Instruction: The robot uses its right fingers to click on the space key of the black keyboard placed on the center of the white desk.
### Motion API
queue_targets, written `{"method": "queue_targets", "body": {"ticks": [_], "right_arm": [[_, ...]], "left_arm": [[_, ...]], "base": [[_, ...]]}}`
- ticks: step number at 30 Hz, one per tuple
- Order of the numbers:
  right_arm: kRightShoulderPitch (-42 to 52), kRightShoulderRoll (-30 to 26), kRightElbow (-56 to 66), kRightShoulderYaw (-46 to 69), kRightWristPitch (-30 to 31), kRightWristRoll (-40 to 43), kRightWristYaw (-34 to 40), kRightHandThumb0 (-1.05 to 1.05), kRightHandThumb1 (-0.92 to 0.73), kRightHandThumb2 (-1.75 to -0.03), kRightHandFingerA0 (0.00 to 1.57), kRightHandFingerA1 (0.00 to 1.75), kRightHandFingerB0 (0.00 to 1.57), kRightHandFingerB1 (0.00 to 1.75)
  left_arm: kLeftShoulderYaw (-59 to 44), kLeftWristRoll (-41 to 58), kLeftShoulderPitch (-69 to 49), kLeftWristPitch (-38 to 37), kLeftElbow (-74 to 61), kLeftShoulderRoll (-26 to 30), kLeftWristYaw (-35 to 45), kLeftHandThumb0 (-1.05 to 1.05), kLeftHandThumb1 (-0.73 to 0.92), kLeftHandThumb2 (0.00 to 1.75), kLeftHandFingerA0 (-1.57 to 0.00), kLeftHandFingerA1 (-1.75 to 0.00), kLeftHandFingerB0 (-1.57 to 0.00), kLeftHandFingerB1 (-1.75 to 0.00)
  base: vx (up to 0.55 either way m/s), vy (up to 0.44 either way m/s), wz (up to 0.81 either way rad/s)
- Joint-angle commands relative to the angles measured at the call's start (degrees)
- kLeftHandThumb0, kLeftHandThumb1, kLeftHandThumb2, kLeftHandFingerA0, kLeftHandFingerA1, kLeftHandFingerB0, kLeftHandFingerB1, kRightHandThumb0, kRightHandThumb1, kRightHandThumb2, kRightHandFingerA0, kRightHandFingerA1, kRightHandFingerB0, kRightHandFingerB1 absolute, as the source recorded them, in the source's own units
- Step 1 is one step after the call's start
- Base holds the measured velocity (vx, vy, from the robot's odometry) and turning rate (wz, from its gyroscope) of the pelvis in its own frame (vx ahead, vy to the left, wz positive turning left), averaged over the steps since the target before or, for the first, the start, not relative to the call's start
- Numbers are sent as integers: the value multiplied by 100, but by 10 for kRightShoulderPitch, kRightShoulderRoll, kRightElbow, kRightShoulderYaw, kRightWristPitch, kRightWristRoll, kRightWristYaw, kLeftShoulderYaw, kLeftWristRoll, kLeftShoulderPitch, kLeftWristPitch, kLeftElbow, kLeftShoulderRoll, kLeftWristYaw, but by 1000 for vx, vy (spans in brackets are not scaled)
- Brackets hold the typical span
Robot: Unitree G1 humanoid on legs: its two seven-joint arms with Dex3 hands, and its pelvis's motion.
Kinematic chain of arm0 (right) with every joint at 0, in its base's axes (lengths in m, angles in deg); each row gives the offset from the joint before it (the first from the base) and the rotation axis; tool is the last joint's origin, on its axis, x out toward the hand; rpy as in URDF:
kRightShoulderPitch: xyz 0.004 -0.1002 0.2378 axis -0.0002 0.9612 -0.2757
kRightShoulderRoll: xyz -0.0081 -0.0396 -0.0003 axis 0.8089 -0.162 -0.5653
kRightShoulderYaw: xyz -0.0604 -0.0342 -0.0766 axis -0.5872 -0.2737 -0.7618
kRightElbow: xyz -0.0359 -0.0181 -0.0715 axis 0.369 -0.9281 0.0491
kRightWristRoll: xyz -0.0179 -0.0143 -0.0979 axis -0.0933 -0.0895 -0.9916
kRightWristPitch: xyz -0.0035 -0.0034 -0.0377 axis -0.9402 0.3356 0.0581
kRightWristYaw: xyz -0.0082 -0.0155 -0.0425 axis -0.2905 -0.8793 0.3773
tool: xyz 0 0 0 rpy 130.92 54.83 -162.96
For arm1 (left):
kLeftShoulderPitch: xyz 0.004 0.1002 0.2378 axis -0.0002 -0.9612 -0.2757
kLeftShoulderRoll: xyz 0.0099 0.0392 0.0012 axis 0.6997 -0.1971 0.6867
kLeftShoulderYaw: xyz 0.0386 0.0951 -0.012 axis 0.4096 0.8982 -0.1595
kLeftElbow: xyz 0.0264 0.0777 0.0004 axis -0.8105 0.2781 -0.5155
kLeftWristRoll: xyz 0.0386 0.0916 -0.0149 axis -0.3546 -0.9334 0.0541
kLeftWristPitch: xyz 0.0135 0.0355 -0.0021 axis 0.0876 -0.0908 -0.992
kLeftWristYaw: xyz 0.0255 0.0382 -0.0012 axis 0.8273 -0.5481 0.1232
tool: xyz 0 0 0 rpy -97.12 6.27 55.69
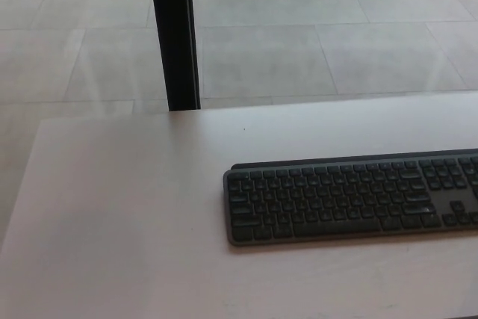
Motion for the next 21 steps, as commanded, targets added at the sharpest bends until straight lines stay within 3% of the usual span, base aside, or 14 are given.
{"method": "queue_targets", "body": {"ticks": [1, 4, 8, 13, 16, 21], "right_arm": [[41, 42, 167, -122, 101, 13, -36, -33, -58, -60, 98, 148, 63, 49], [82, 42, 208, -211, 90, -38, -74, -26, -55, -59, 106, 149, 65, 48], [115, 31, 213, -289, 57, -74, -114, -23, -54, -58, 101, 145, 64, 47], [132, 14, 136, -392, -64, -157, -157, -23, -52, -57, 93, 141, 63, 47], [134, -2, 119, -434, -78, -191, -155, -27, -52, -58, 89, 153, 67, 46], [154, -32, 115, -518, -98, -267, -153, -19, -55, -58, 90, 142, 71, 45]], "left_arm": [[-2, 22, 2, -9, 4, 15, -12, -41, 54, 56, -82, -82, -77, -59], [-2, 25, 2, -8, 5, 15, -11, -41, 54, 56, -80, -82, -75, -60], [3, 23, 2, -10, 4, 15, -14, -41, 55, 56, -81, -81, -76, -59], [-2, 32, 0, -14, 4, 16, -5, -40, 53, 56, -79, -80, -75, -60], [6, 25, 3, -13, 4, 17, -12, -42, 54, 56, -80, -77, -74, -58], [3, 32, 5, -14, 4, 17, -12, -41, 52, 55, -80, -85, -79, -63]], "base": [[0, 0, 0], [0, 0, 0], [0, 0, 0], [0, 0, 0], [0, 0, 0], [0, 0, 0]]}}
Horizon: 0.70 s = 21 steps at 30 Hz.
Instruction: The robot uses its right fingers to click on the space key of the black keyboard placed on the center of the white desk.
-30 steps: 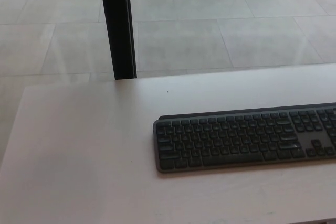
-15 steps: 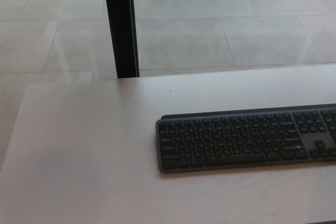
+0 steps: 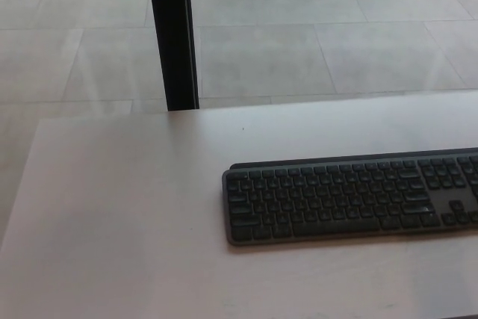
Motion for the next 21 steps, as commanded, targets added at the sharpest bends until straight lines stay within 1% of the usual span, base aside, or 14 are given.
{"method": "queue_targets", "body": {"ticks": [1, 3, 4, 5, 6, 9, 10, 12, 13, 14, 16, 19, 20, 21], "right_arm": [[47, -64, -22, -150, -98, -191, -67, -19, -55, -58, 90, 142, 71, 45], [51, -66, -20, -168, -98, -204, -63, -18, -52, -59, 89, 151, 72, 46], [51, -68, -21, -176, -100, -210, -62, -18, -52, -59, 89, 151, 72, 46], [54, -70, -33, -194, -124, -219, -68, -12, -52, -61, 91, 149, 70, 49], [56, -70, -32, -204, -120, -222, -68, -13, -52, -62, 92, 147, 72, 49], [56, -70, -50, -225, -142, -231, -68, -11, -51, -64, 94, 149, 72, 50], [52, -77, -60, -245, -149, -252, -64, -18, -52, -62, 95, 148, 71, 49], [50, -81, -66, -255, -155, -261, -61, -18, -52, -62, 95, 148, 71, 49], [42, -96, -73, -275, -158, -294, -49, -24, -56, -58, 96, 145, 73, 45], [37, -101, -77, -286, -154, -312, -42, -26, -56, -60, 94, 152, 72, 45], [30, -108, -83, -300, -154, -328, -34, -27, -57, -59, 95, 152, 72, 44], [22, -119, -86, -326, -163, -358, -25, -28, -58, -62, 92, 155, 72, 45], [20, -121, -85, -332, -160, -361, -30, -31, -58, -64, 92, 154, 71, 47], [18, -123, -86, -337, -163, -367, -29, -28, -57, -63, 91, 153, 71, 47]], "left_arm": [[-5, 20, 3, -12, 5, 17, -8, -41, 52, 55, -80, -85, -79, -63], [0, 15, 1, -14, 4, 17, -8, -42, 54, 56, -80, -83, -77, -62], [3, 12, 0, -16, 4, 17, -7, -42, 54, 56, -80, -83, -77, -62], [10, 5, -1, -15, 5, 19, -10, -43, 54, 56, -81, -81, -76, -60], [9, 6, 0, -12, 4, 19, -12, -43, 54, 57, -79, -81, -75, -59], [3, 15, 2, -10, 4, 17, -8, -42, 54, 56, -78, -80, -75, -60], [5, 13, 3, -8, 5, 17, -11, -41, 55, 56, -78, -79, -75, -59], [6, 12, 3, -8, 5, 18, -12, -41, 55, 56, -78, -79, -75, -59], [2, 17, 3, -10, 4, 17, -8, -41, 53, 56, -78, -80, -76, -61], [3, 16, 3, -10, 4, 17, -8, -41, 54, 56, -80, -81, -75, -60], [2, 16, 5, -11, 4, 17, -8, -41, 53, 56, -80, -81, -73, -59], [4, 14, 3, -11, 1, 18, -8, -41, 55, 56, -74, -77, -73, -60], [4, 14, 3, -11, 1, 19, -9, -40, 55, 56, -76, -76, -74, -60], [5, 14, 3, -11, 1, 19, -10, -41, 54, 56, -78, -80, -73, -60]], "base": [[0, 0, 0], [0, 0, 0], [0, 0, 0], [0, 0, 0], [0, 0, 0], [0, 0, 0], [0, 0, 0], [0, 0, 0], [0, 0, 0], [0, 0, 0], [0, 0, 0], [0, 0, 0], [0, 0, 0], [0, 0, 0]]}}
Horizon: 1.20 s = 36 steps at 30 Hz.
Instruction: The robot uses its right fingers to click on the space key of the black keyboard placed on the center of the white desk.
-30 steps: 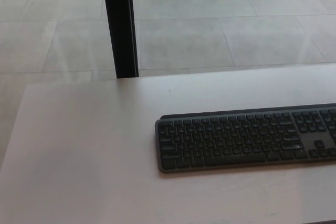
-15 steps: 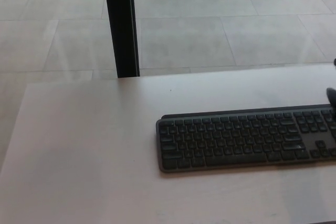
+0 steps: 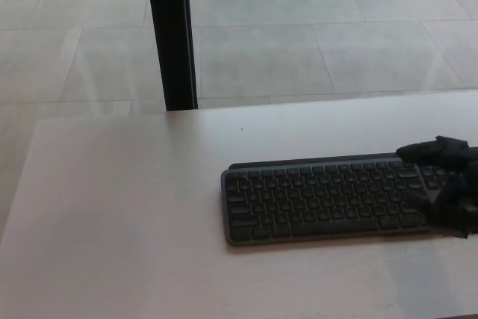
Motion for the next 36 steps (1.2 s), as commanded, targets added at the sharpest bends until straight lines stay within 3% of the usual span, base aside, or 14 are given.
{"method": "queue_targets", "body": {"ticks": [1, 7, 9, 14, 15, 21, 26, 36], "right_arm": [[-19, -79, -41, -114, -112, -236, 5, -29, -59, -60, 89, 151, 71, 45], [-54, -106, -71, -191, -155, -347, 66, -27, -53, -65, 87, 159, 73, 49], [-69, -110, -71, -218, -145, -374, 55, -31, -55, -66, 84, 163, 71, 48], [-83, -111, -71, -238, -143, -382, 51, -32, -55, -69, 85, 162, 71, 49], [-90, -107, -73, -244, -140, -384, 50, -31, -55, -70, 85, 163, 71, 49], [-109, -97, -88, -258, -129, -392, 65, -29, -54, -67, 85, 164, 73, 48], [-125, -93, -101, -270, -121, -399, 67, -28, -55, -69, 83, 165, 71, 48], [-153, -63, -150, -288, -99, -403, 65, -25, -53, -65, 87, 162, 71, 49]], "left_arm": [[5, 9, 0, -13, 2, 20, -9, -42, 54, 56, -80, -82, -75, -60], [7, 7, 4, -6, 5, 24, -11, -42, 54, 56, -79, -79, -75, -58], [1, 14, 3, -12, 4, 21, -7, -42, 53, 56, -79, -82, -76, -61], [5, 10, 4, -9, 4, 22, -10, -42, 55, 56, -77, -78, -76, -59], [0, 15, 5, -9, 3, 22, -9, -40, 55, 56, -80, -85, -77, -61], [4, 10, 1, -11, 5, 24, -9, -42, 55, 56, -79, -88, -77, -61], [6, 9, 1, -10, 5, 21, -15, -42, 54, 56, -80, -80, -76, -59], [3, 14, 1, -12, 5, 21, -8, -42, 55, 56, -80, -81, -75, -59]], "base": [[0, 0, 0], [0, 0, 0], [0, 0, 0], [0, 0, 0], [0, 0, 0], [0, 0, 0], [0, 0, 0], [0, 0, 0]]}}
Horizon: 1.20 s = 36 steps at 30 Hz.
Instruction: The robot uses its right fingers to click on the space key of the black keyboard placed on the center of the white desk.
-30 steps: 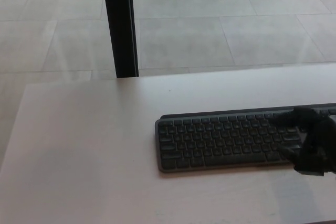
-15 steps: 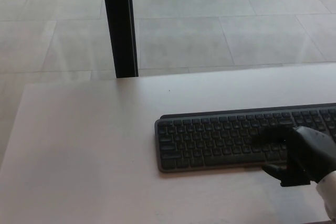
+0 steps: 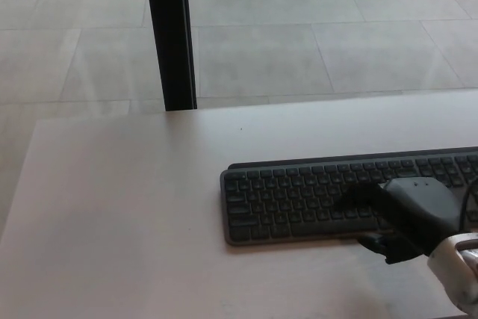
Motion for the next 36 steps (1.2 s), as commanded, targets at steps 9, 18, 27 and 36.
{"method": "queue_targets", "body": {"ticks": [9, 18, 27, 36], "right_arm": [[-37, -12, -63, -35, -66, -144, 35, -25, -53, -67, 88, 163, 73, 50], [-30, -8, -59, -28, -69, -181, 19, -29, -54, -65, 89, 160, 72, 51], [-33, 0, -73, -18, -87, -199, 10, -27, -57, -64, 86, 163, 71, 50], [-42, 14, -110, 0, -108, -213, 43, -24, -53, -70, 91, 166, 73, 53]], "left_arm": [[0, 14, -2, -15, 2, 21, -10, -42, 55, 56, -80, -87, -77, -63], [0, 19, 1, -13, 5, 23, -9, -42, 55, 56, -80, -83, -74, -60], [14, 17, 5, -11, 9, 25, -18, -42, 55, 56, -82, -79, -76, -59], [14, 26, 2, -15, 8, 22, -15, -42, 55, 56, -81, -82, -76, -60]], "base": [[0, 0, 0], [0, 0, 0], [0, 0, 0], [0, 0, 0]]}}
